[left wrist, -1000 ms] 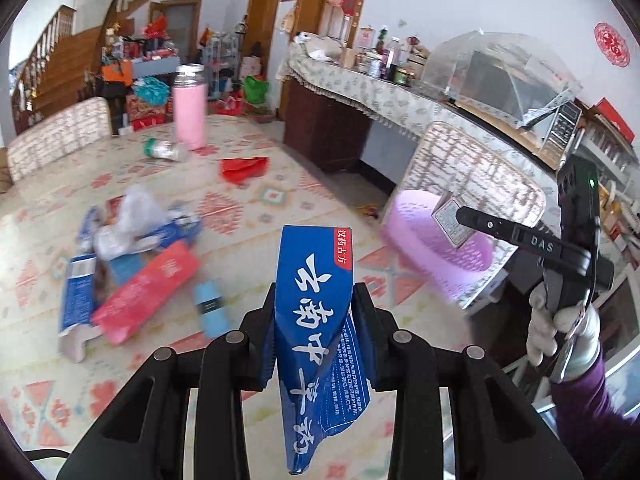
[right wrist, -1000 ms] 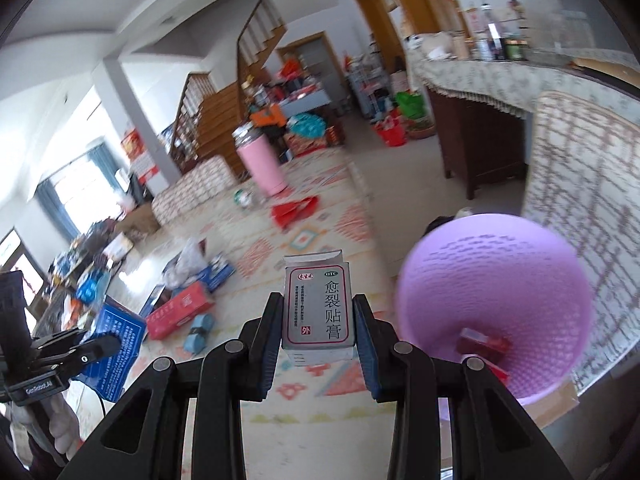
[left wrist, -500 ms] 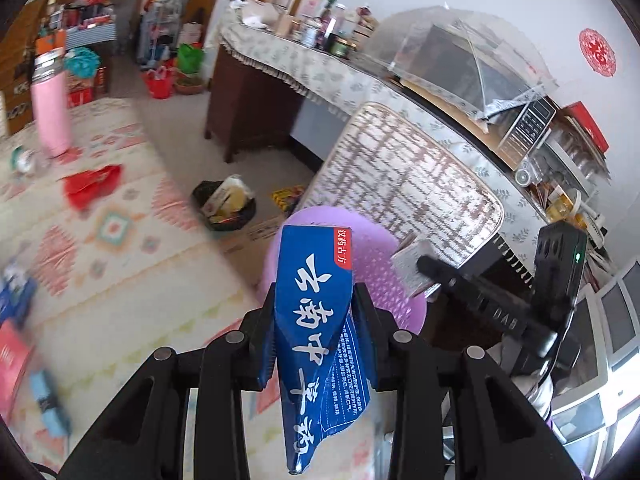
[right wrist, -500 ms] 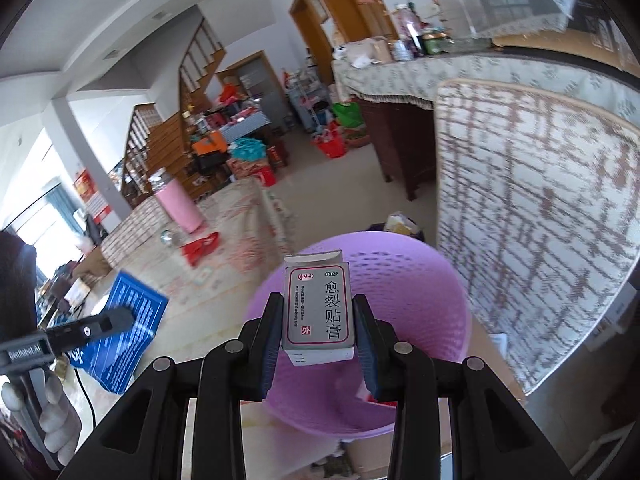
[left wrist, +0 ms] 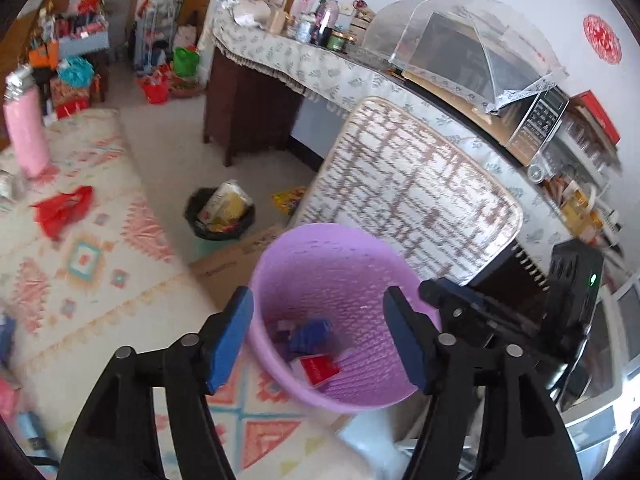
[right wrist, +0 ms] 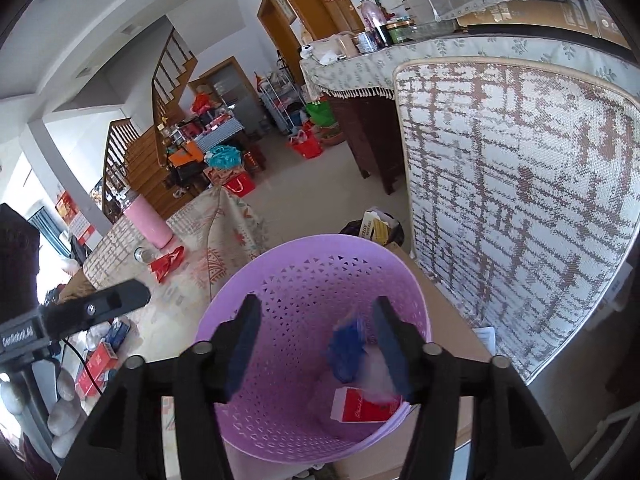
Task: Collect trash
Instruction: 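Carry both boxes over the purple basket and open both tools to drop them, then grasp the blue barcode box with the left tool while the right grasps the light-blue roll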
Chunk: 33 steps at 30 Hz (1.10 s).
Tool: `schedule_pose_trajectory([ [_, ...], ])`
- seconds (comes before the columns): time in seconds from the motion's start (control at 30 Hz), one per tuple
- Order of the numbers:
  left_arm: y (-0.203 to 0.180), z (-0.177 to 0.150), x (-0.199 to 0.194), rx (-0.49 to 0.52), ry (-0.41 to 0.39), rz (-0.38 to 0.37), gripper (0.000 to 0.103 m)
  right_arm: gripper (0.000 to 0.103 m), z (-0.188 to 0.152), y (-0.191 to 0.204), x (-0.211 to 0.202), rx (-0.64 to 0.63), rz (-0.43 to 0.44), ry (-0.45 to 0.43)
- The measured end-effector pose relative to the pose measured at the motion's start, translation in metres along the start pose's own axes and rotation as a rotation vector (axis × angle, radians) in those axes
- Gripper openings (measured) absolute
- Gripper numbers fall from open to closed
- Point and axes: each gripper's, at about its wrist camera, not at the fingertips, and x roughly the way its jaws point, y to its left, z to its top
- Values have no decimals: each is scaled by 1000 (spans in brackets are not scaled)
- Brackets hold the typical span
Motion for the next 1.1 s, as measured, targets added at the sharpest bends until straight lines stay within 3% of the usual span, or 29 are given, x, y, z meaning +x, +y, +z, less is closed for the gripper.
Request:
schedule_pose_trajectory([
  [0.23, 42, -35, -64, -33, -49, 119, 78, 74, -9, 41, -1, -92, 11, -26],
  [0.37, 82, -62, -108, -62, -72, 261, 79, 74, -20, 74, 1, -149, 54, -11],
  [0.43, 108, -78, -133, -80, -87, 347, 79, 74, -27, 92, 4, -176, 79, 10],
  [0.63, 203, -120, -199, -248, -111, 508, 79, 75, -50, 141, 19, -247, 140, 97],
  [0.73, 243, -135, -214, -307, -104, 582, 79, 76, -66, 169, 32, -270, 180, 150],
  [0.93, 305, -145, -202, -410, -33, 562, 79, 76, -103, 230, 62, -305, 252, 275],
  [1.1, 325, -145, -185, -399, 8, 567, 78, 76, -130, 282, 91, -352, 276, 351],
])
